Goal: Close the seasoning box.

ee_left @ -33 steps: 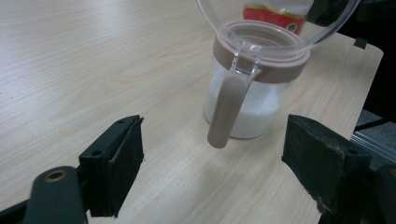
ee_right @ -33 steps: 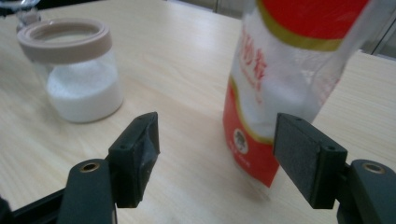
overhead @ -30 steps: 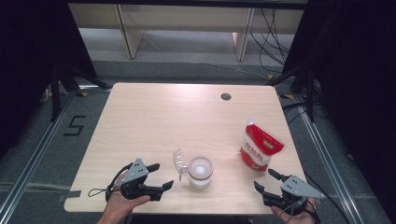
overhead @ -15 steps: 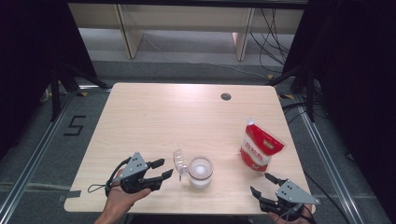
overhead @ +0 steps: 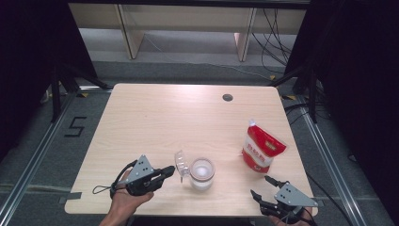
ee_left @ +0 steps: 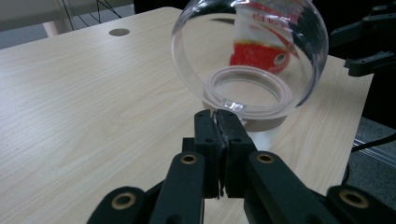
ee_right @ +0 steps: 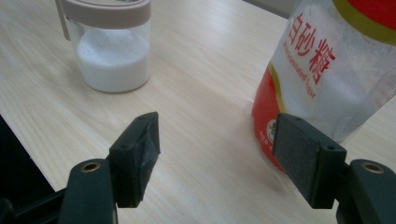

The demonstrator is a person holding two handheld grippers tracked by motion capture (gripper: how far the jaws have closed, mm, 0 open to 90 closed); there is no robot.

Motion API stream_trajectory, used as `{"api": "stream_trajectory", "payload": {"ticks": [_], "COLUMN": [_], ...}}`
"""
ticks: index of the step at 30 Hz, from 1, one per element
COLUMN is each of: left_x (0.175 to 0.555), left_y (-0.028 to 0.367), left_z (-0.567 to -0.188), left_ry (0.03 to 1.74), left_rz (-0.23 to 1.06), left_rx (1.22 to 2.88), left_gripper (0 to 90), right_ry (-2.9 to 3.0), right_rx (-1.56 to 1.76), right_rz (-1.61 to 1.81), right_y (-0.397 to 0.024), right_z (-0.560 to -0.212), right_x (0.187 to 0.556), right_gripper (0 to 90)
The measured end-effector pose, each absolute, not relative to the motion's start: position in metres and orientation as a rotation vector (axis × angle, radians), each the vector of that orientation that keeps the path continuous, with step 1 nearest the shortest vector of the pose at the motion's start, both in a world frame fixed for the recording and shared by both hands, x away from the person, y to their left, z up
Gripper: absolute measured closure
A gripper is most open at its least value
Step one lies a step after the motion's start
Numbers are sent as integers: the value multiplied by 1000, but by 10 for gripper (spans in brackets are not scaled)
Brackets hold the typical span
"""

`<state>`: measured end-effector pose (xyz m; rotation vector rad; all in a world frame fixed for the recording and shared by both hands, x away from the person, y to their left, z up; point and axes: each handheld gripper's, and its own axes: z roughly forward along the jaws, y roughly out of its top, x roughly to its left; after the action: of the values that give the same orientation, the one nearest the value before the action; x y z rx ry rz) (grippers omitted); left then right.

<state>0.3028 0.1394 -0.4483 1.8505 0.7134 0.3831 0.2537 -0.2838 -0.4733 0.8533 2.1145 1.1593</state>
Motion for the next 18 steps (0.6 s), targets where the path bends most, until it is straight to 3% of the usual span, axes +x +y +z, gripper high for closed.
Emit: {"api": "stream_trajectory", "payload": {"ticks": [18], "left_x": [301], "left_y": [129], "left_z": [-441], "left_ry": [671], "left_rz": [393], "left_rx": [1843], "left_gripper": [884], "right_ry": [2126], "right_rx": [824], "right_rz": [1144], "right_y": [-280], "right_z": [-472], "right_x": [253], "right_gripper": [331]}}
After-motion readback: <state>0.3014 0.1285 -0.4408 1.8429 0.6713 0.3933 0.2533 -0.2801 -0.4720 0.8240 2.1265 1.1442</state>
